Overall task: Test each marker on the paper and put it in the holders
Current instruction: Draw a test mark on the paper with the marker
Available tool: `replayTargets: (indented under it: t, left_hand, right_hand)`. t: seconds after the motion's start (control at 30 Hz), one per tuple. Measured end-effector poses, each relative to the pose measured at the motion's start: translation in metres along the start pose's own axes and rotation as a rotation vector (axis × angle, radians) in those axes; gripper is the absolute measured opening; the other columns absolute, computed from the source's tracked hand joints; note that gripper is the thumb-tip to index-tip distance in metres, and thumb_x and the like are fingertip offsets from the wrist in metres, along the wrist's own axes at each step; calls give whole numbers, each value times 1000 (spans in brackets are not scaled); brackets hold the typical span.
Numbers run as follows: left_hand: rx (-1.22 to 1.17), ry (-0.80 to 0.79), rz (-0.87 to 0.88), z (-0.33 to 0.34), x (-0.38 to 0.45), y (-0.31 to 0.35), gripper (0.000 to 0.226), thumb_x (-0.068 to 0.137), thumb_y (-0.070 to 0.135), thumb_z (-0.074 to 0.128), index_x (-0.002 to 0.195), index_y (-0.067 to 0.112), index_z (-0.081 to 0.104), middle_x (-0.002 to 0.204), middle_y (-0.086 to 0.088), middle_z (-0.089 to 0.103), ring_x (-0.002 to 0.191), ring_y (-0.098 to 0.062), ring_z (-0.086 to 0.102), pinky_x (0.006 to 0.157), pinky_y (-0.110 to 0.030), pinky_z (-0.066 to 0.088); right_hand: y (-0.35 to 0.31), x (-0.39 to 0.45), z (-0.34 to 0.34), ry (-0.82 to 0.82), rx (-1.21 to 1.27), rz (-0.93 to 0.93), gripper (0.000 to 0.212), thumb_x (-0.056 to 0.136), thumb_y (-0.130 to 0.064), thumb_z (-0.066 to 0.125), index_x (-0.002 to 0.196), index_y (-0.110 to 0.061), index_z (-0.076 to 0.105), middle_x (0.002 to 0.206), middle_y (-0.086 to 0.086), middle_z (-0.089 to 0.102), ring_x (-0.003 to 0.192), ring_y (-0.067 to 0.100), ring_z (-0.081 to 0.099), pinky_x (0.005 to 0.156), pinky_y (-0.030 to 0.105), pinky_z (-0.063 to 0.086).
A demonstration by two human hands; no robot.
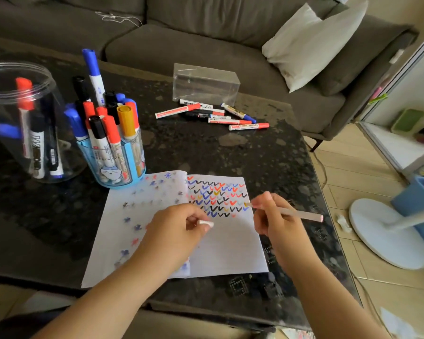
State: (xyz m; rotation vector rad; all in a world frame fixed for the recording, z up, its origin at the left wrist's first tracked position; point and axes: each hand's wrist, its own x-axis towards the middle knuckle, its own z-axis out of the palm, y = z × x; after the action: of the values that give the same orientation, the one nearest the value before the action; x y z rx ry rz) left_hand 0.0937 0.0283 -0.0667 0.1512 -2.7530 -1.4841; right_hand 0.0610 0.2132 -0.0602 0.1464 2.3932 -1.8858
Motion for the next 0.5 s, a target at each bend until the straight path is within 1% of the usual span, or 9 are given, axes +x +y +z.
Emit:
replayTargets:
  t: [0.07, 0.1, 0.13, 0.2, 0.23, 0.3, 0.33, 0.4, 0.5]
  left_hand:
    - [68, -7, 95, 3, 1, 0, 4, 84, 32, 66, 84, 28, 67, 71, 17, 61, 69, 1, 57, 61, -10, 41]
    - [107, -14, 150, 5, 2, -1, 8, 85, 33, 65, 85, 25, 67, 72, 16, 61, 69, 1, 56, 61, -9, 40]
    - [150, -13, 212, 7, 3, -2, 11, 85, 33, 64, 85, 22, 67, 73, 14, 62, 69, -1, 57, 62, -10, 41]
    - [283, 6, 358, 11, 6, -5, 15, 86, 32, 64, 79, 19, 66, 72, 8, 66, 68, -8, 59, 63, -23, 47]
    - [346, 35, 438, 14, 8, -8, 18, 86, 32, 63, 73, 19, 65, 67, 7, 65, 63, -12, 59, 59, -29, 49]
    - [419, 74, 538, 19, 9, -11, 25, 82, 37, 52, 65, 21, 61, 57, 9, 61, 52, -12, 56, 52, -31, 49]
    - [442, 74, 562, 21, 9, -12, 26, 81, 38, 48, 65, 21, 60, 55, 9, 59, 51, -12, 55, 51, -31, 48]
    - [457, 56, 589, 24, 7, -15, 20, 78, 36, 54, 66, 21, 60, 55, 9, 58, 51, -12, 55, 52, -33, 50]
    - [478, 37, 600, 26, 5, -20, 12, 73, 30, 60, 68, 20, 62, 59, 7, 60, 55, -15, 58, 54, -37, 52]
  right_hand:
    - [5, 7, 3, 25, -115, -63, 49, 93, -50, 33, 83, -21, 70, 59, -1, 57, 56, 5, 50, 60, 20, 41]
    - [7, 9, 4, 30, -147, -89, 51, 91, -51, 32, 82, -21, 72, 62, -2, 59, 57, 2, 52, 58, 16, 41]
    - [9, 12, 5, 35, -169, -112, 50, 92, -48, 35, 81, -17, 73, 62, -4, 60, 57, 0, 52, 55, 13, 40]
    - [15, 17, 7, 46, -201, -142, 40, 95, -34, 47, 76, -8, 69, 56, -8, 59, 51, -1, 50, 48, 12, 37]
    - [18, 19, 8, 59, -212, -150, 33, 94, -27, 52, 72, -7, 65, 54, -9, 57, 48, 0, 48, 45, 13, 35]
    - [25, 22, 9, 112, -214, -168, 26, 91, -20, 59, 67, -10, 56, 53, -6, 54, 45, 2, 44, 42, 15, 33]
    - [29, 23, 9, 143, -217, -183, 28, 90, -18, 61, 65, -11, 50, 53, -3, 51, 45, 3, 42, 41, 16, 31]
    - [32, 25, 9, 181, -234, -229, 34, 89, -14, 62, 62, -10, 41, 52, -2, 42, 46, 5, 37, 41, 16, 27]
    - [35, 26, 10, 177, -267, -265, 38, 89, -12, 61, 60, -8, 37, 51, -2, 36, 46, 6, 31, 41, 15, 23]
